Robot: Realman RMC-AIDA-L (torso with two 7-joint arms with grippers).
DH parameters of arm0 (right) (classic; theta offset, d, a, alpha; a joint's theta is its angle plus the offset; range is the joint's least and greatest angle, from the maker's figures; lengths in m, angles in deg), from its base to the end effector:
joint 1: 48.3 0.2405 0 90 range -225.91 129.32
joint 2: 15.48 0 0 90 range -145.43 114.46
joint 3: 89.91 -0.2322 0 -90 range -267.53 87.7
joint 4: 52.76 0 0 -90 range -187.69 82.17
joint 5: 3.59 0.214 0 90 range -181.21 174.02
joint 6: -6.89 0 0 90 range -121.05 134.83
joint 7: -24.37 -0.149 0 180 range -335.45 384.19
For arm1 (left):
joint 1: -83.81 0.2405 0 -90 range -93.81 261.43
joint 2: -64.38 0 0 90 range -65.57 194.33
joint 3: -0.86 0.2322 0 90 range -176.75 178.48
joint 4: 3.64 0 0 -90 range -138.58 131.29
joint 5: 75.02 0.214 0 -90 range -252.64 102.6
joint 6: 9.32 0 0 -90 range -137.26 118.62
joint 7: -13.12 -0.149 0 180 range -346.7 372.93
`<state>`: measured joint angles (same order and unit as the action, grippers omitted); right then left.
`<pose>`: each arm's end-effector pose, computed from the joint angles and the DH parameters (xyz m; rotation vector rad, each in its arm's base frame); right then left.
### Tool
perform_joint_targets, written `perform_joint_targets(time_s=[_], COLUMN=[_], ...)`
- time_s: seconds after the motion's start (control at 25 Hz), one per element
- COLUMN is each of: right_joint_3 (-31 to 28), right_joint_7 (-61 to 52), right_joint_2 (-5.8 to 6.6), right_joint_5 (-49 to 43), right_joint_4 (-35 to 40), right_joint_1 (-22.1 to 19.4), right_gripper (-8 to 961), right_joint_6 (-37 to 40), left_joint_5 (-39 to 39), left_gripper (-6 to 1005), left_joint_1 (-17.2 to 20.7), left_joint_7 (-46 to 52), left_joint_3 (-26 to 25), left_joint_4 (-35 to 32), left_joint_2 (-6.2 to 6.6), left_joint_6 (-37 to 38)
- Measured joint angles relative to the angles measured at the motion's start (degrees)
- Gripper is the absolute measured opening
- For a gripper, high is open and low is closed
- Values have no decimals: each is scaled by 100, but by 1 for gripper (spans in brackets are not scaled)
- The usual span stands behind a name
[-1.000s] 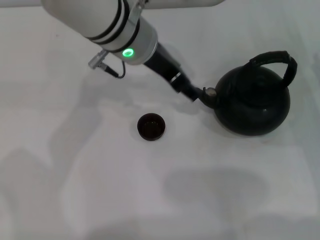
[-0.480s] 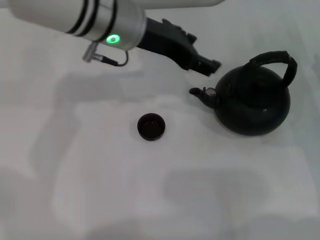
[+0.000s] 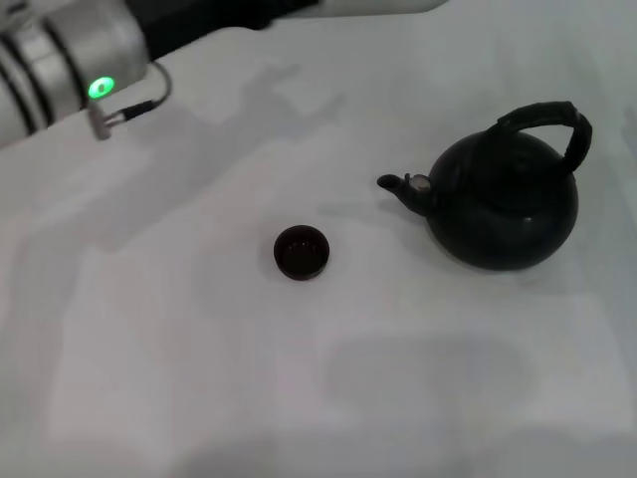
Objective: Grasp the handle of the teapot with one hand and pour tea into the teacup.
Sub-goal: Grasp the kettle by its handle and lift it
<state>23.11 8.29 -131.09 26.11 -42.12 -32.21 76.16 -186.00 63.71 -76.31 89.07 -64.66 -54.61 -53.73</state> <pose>0.3576 0.2924 0.0345 -1.5021 0.6063 0.6947 -0.1478 0.3749 -0.0084 -2.3127 -0.6649 -0.9086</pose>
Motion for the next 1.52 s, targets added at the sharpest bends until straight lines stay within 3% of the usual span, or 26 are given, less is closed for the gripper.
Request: perform_joint_targets(time_s=[0.12,0.2,0.24,0.44,0.72,0.92,1.16,1.52], right_joint_3=[0,0,0,34,422,595,666,855], right_joint_7=[-71,-266,-384,-1044,-1568,-1511,-1520,-1676], right_joint_2=[2,2,3,7,41,49,22,14], right_joint_5=[0,2,4,-32,-346,-1324,-1711,-1731], right_joint_4=[0,0,0,-92,-231,-699,-682,-408], right_joint_1=[-1,-1,-2,-54,-539,-653,-498,-91], right_gripper=[834,829,827,814,796,784,768,746], right_joint_6=[69,119,160,753,1387,1636,1563,689], left_joint_5=[-1430,-1430,-2853,-5295,-5569,-5610,-5623,-5631], left_gripper=[886,886,886,885,885,886,886,886], left_joint_1=[122,122,138,20,33,2,-99,-174], left_joint_7=[-1317,-1317,-2643,-4606,-4709,-4696,-4704,-4666], left_joint_3=[-110,-110,-178,-151,-155,-140,-141,-130], left_joint_4=[637,637,1447,3241,3758,4025,4205,4302], left_joint_2=[-6,-6,-19,-30,-40,-30,-51,-62], left_joint_6=[-117,-117,-553,-1870,-2016,-2023,-2025,-2026])
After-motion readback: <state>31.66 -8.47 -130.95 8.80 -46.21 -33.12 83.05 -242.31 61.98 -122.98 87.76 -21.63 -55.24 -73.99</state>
